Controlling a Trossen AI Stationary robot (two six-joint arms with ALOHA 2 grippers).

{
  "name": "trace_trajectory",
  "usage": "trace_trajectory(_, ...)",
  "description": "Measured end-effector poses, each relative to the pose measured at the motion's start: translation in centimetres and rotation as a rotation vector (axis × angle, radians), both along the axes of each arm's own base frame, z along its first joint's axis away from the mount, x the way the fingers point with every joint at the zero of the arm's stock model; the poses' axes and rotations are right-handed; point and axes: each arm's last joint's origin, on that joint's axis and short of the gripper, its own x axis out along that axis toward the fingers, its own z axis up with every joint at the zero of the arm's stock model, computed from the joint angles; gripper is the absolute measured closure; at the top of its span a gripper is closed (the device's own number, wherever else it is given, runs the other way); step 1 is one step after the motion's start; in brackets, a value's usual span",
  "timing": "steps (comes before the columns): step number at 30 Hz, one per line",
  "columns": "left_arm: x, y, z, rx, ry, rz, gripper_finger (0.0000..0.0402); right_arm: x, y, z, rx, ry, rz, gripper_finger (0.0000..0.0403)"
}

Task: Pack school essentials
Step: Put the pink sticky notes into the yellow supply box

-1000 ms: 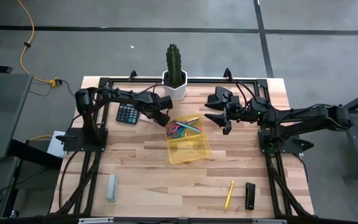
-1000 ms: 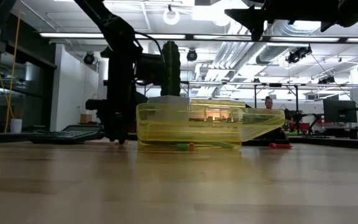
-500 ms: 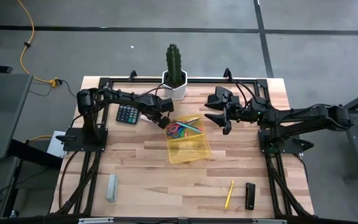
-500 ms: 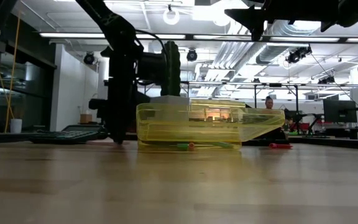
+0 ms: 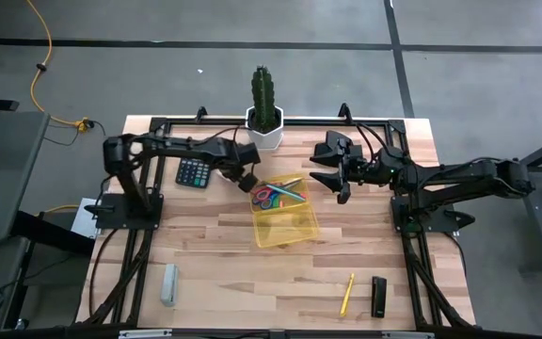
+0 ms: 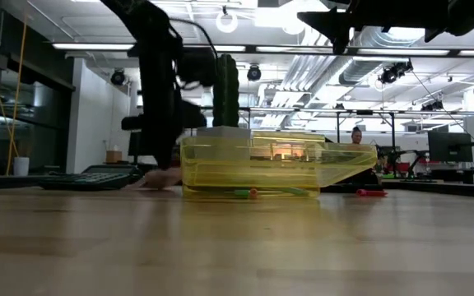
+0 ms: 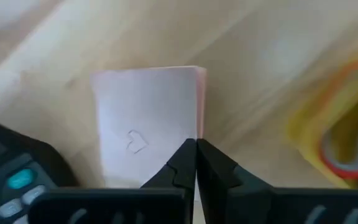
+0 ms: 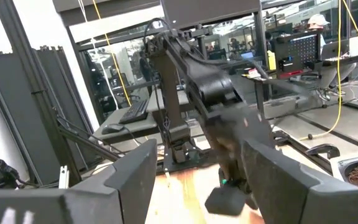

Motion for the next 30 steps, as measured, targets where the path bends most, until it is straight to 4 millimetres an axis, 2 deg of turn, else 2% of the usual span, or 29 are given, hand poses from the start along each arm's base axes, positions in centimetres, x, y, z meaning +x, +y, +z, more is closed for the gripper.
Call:
trace_trajectory(6, -1.3, -0.5, 4.4, 0.081, -0.121, -0.001, 0.0401, 0.0, 0.0, 0.0, 0.0, 0.001, 0.0, 0.0176)
trace_trajectory(12, -3.6, -1.4, 9.4, 0.196, -0.259, -0.017, 0.0401, 0.0, 0.0, 0.0, 0.0, 0.0, 0.0, 0.0176)
trace_trajectory(15, -4.5, -1.7, 10.9, 0.252, -0.295, -0.004, 0.0401, 0.0, 0.0, 0.0, 0.0, 0.0, 0.0, 0.0176)
trace_trajectory(18, -4.8, -1.8, 11.3, 0.28, -0.297, 0.005, 0.0401, 0.0, 0.0, 0.0, 0.0, 0.0, 0.0, 0.0176)
trace_trajectory(23, -4.5, -1.5, 10.8, 0.277, -0.276, -0.007, 0.04, 0.0, 0.0, 0.0, 0.0, 0.001, 0.0, 0.0176)
trace_trajectory(26, -4.6, -0.6, 10.2, 0.246, -0.256, -0.018, 0.0389, 0.0, 0.0, 0.0, 0.0, 0.001, 0.0, 0.0176)
trace_trajectory(30, -5.4, 1.4, 9.8, 0.204, -0.244, -0.022, 0.0351, 0.0, 0.0, 0.0, 0.0, 0.001, 0.0, 0.0176)
